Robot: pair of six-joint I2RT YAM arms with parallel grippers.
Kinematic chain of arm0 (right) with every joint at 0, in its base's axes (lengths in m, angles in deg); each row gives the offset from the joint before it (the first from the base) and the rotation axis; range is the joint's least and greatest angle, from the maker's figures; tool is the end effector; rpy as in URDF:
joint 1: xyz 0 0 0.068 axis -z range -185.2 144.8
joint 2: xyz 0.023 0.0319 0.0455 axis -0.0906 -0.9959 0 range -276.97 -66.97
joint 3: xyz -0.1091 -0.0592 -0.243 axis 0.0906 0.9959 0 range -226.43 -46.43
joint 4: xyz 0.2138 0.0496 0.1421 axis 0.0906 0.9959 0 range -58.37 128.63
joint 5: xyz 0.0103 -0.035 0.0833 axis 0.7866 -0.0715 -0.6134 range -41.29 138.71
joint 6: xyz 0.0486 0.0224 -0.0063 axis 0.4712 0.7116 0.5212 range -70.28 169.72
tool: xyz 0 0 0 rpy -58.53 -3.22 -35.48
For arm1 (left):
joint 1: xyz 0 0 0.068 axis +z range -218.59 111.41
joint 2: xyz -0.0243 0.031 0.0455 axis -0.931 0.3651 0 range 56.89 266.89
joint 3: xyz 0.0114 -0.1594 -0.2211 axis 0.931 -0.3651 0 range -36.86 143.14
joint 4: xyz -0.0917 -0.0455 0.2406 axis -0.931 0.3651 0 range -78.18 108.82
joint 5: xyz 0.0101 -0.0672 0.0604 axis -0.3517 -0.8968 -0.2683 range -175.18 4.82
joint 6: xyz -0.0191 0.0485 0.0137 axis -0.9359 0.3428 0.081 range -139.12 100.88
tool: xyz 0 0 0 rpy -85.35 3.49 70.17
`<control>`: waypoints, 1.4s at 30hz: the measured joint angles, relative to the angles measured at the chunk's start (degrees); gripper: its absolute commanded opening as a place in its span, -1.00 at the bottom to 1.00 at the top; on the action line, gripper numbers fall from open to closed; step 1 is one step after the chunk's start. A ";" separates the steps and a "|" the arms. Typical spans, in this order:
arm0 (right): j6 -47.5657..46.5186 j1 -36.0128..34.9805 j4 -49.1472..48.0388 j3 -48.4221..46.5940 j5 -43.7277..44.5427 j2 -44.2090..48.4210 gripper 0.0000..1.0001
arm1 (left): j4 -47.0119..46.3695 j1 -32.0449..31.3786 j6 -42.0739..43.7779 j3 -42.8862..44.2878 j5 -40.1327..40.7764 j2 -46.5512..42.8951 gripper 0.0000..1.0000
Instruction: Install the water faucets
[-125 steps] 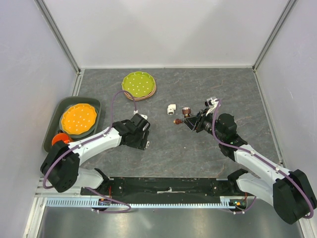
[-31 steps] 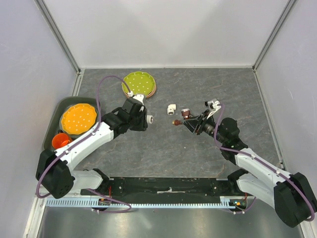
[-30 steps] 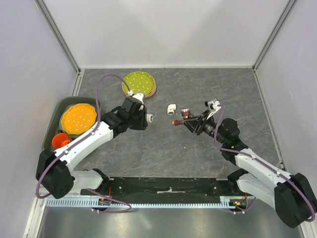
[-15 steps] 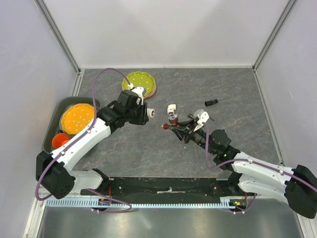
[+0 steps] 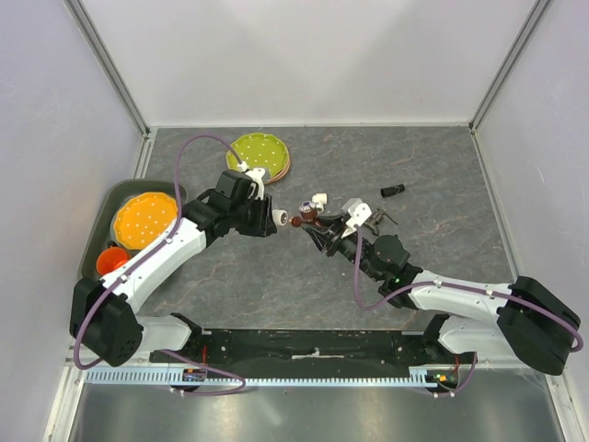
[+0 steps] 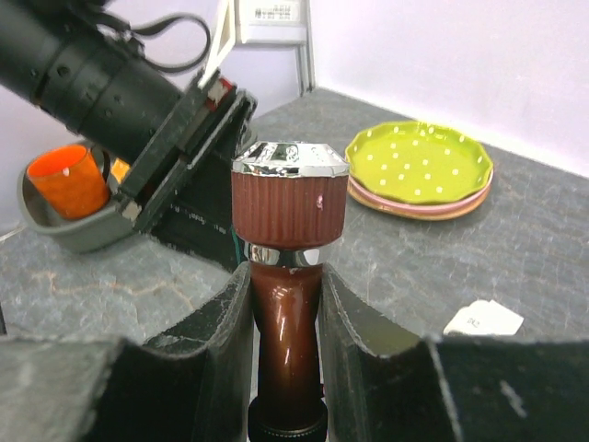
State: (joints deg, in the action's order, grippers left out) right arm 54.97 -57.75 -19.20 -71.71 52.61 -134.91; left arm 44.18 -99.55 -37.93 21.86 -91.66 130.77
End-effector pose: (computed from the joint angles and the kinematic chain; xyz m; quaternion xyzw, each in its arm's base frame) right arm 0.1541 0.1969 0.2518 -0.2390 0.6100 0.3454 0.6719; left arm 0.2319 -0.1438 0.2803 0.1188 0.9232 -0.2000 0.3059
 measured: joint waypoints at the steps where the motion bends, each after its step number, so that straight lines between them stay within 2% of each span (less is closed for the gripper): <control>1: -0.02 -0.02 -0.63 -0.24 0.20 -0.28 -1.00 | -0.11 0.33 0.00 -0.09 -0.66 0.00 -0.96; 8: -0.61 -0.09 -5.25 -0.79 1.38 -0.66 -1.00 | -1.16 2.03 0.02 -0.52 -4.22 -0.11 -0.97; 23: -0.59 -0.09 -6.67 2.40 -2.56 1.40 -1.00 | -1.22 2.14 0.04 -0.63 -10.27 -0.52 -0.96; 42: -1.07 0.09 -7.41 3.39 -2.58 1.38 -1.00 | -2.54 2.14 0.39 -1.05 -16.70 -0.57 -0.97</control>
State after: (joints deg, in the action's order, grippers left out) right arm 53.90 -57.66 -26.61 -68.32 50.03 -133.53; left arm 41.64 -97.40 -37.53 20.81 -108.36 130.21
